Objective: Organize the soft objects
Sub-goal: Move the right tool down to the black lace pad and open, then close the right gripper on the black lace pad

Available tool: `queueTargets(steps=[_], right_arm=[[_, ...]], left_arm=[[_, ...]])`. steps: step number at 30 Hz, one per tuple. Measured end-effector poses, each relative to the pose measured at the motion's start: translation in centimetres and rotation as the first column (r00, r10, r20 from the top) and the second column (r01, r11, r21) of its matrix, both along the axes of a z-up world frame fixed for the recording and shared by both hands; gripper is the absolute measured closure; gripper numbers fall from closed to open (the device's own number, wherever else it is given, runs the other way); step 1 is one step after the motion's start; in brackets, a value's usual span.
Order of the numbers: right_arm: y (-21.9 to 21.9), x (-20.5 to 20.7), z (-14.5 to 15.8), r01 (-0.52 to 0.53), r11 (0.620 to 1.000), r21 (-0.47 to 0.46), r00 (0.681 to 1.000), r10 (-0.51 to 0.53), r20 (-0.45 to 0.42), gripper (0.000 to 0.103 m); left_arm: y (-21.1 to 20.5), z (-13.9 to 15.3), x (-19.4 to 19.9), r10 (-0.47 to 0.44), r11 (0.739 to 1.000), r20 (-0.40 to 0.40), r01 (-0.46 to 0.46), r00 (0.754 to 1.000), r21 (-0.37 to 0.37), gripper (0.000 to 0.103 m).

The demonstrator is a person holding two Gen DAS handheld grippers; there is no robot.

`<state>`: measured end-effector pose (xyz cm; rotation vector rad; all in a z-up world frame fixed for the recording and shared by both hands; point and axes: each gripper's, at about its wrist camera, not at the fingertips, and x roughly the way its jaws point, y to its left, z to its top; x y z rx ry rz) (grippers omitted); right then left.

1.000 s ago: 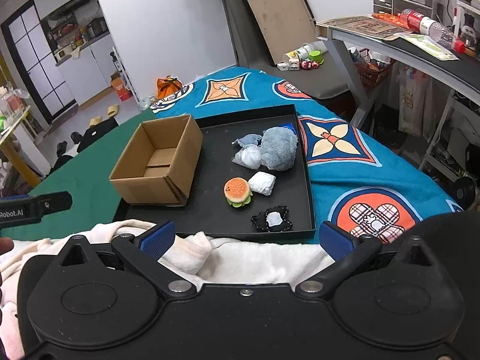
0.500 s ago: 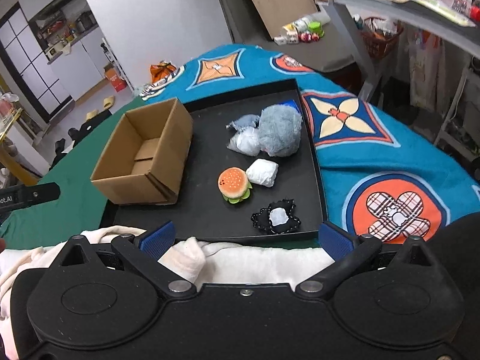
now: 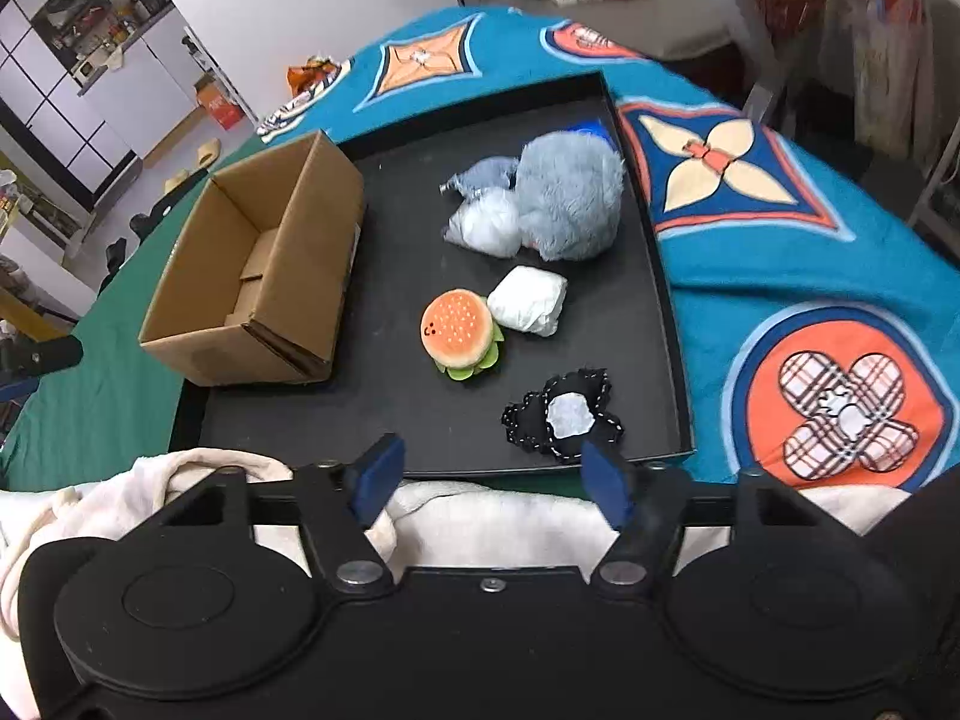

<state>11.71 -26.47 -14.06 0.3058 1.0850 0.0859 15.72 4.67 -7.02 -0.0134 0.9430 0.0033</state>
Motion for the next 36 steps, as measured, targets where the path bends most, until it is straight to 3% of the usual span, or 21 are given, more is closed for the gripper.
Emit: queueTargets(steps=[17, 20, 22, 36], right_arm=[[-0.8, 4.7, -4.6, 0.004, 0.999, -0.051, 0.992, -0.010, -0.123, 0.049], [-1.1, 5.2, -5.8, 0.013, 0.997, -0.071, 0.989, -0.023, -0.143, 0.050], [-1.3, 5.6, -6.8, 0.019, 0.997, -0.081, 0.985, -0.033, -0.171, 0.057], [-1.3, 6.8, -9.9, 0.021, 0.993, -0.113, 0.976, -0.045, -0.213, 0.059]], left_arm=[[2.5, -5.1, 6.3, 0.085, 0.995, -0.080, -0.089, 0.993, -0.044, 0.043], [2.7, -6.1, 7.2, 0.086, 0.995, -0.094, -0.090, 0.992, -0.043, 0.046], [2.8, -6.8, 7.8, 0.088, 0.994, -0.106, -0.094, 0.990, -0.047, 0.051], [3.1, -9.2, 9.3, 0.064, 0.995, -0.125, -0.074, 0.990, -0.071, 0.084]])
